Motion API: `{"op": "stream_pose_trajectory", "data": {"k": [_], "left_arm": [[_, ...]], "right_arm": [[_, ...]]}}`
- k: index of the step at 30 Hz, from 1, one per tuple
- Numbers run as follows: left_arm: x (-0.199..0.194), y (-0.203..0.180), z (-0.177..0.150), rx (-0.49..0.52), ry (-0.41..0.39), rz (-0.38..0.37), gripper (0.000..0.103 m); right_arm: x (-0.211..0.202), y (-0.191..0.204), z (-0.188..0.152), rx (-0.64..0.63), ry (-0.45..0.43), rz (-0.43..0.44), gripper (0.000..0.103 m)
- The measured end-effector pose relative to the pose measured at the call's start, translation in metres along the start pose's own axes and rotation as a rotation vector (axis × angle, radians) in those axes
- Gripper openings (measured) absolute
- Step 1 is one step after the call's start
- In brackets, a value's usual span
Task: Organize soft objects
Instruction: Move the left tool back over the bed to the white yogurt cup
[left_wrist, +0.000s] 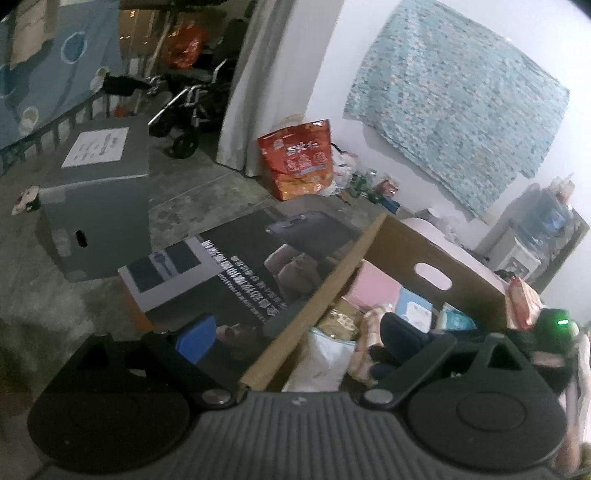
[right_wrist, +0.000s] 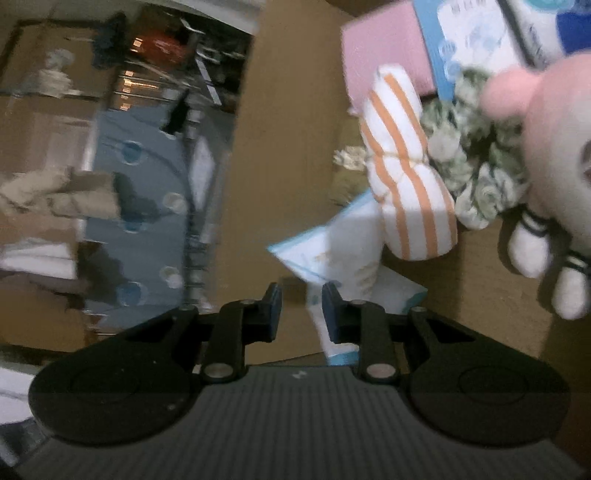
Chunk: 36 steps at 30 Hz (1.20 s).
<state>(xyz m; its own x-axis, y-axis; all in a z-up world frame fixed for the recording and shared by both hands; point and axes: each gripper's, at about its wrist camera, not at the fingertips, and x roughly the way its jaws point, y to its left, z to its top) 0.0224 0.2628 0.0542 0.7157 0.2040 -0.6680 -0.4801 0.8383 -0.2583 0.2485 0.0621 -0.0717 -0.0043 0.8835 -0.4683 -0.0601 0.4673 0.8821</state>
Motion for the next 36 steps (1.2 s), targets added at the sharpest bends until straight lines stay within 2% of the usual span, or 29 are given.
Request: {"op": "stream_pose_trajectory", "data": {"k": [6, 9, 10, 13, 18, 23, 29, 36], "left_arm": [[-0.009, -0.044, -0.003, 0.111, -0.002, -0.072, 0.099], [-0.011, -0.076, -0.01, 0.182, 0.009, -0.154, 0.1], [-0.012, -0.089, -0.014, 0.209, 0.014, -0.19, 0.1], [-0.012, -0.129, -0.028, 0.286, 0.034, -0.296, 0.101], [-0.006, -0.2, -0.058, 0.432, 0.088, -0.422, 0.101], [0.005, -0.261, -0.079, 0.549, 0.166, -0.481, 0.101], [0.022, -0.331, -0.06, 0.625, 0.274, -0.531, 0.101], [0.076, -0.42, -0.044, 0.673, 0.396, -0.441, 0.101]], "right_arm": [[-0.123, -0.015, -0.014, -0.041, -0.194, 0.166, 0.03], [-0.192, -0.035, -0.029, -0.045, -0.31, 0.238, 0.034], [-0.217, -0.043, -0.035, -0.052, -0.358, 0.244, 0.039], [-0.283, -0.073, -0.062, -0.075, -0.519, 0.21, 0.053], [-0.364, -0.131, -0.112, -0.031, -0.712, 0.091, 0.07], [-0.402, -0.179, -0.148, 0.035, -0.842, -0.049, 0.073], [-0.414, -0.205, -0.162, -0.001, -0.928, -0.184, 0.074], [-0.393, -0.226, -0.144, -0.038, -0.921, -0.243, 0.074]]}}
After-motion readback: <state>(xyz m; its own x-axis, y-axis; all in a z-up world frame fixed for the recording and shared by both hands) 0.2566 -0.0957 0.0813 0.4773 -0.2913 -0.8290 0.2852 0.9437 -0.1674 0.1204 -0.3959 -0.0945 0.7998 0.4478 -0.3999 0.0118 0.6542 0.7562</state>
